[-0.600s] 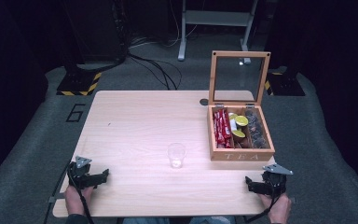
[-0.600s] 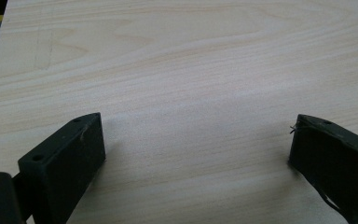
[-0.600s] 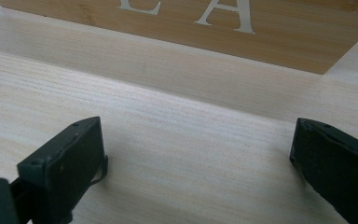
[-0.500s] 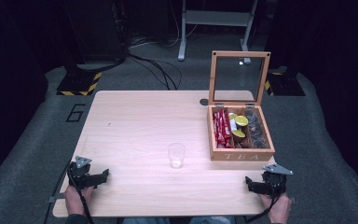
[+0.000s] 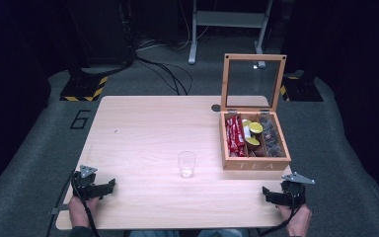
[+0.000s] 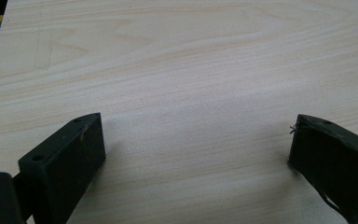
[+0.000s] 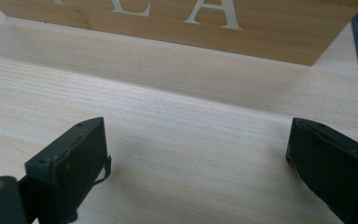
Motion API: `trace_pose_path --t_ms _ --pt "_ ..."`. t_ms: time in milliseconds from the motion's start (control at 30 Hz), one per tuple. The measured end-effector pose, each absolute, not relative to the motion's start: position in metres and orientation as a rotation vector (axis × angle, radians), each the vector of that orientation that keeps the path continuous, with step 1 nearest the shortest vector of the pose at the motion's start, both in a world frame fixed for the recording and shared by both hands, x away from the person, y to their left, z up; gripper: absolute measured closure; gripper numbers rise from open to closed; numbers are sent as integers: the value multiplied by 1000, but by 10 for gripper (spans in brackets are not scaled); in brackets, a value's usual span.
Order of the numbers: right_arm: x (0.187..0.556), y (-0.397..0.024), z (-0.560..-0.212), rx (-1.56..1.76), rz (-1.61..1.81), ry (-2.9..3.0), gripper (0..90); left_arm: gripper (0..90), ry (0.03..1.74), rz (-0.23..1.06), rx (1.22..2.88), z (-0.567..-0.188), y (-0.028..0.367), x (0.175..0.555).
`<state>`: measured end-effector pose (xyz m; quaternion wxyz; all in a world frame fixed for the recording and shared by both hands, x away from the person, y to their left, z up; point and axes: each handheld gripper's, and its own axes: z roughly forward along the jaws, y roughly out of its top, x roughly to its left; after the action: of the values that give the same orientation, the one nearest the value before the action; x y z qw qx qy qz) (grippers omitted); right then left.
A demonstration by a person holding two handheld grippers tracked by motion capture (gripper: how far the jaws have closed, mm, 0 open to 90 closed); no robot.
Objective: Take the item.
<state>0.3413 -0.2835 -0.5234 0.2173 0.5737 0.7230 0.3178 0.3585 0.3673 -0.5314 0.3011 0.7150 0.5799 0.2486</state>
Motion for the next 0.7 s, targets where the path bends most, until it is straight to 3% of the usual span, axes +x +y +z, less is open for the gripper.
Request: trace_pose_path --t_ms 700 --pt "342 -278 -467 1538 916 1993 67 33 1538 660 1897 -531 367 358"
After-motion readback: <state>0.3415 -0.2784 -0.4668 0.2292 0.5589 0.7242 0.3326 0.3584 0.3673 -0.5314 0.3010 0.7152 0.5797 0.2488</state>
